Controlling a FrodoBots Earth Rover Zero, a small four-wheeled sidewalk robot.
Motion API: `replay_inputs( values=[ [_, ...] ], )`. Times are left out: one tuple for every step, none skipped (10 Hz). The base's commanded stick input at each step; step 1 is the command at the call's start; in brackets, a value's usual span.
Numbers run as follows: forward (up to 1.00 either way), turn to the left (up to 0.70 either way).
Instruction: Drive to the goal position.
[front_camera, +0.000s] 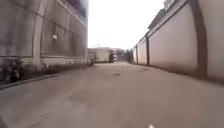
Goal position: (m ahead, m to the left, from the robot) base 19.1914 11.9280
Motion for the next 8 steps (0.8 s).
replay_inputs(
  values=[
    [0.7, 0.0],
    [0.7, 0.0],
    [0.7, -0.32],
    [0.7, -0.33],
    [0.7, 0.11],
    [0.7, 0.0],
    [0.7, 0.0],
    [0.7, 0.0]
  ],
)
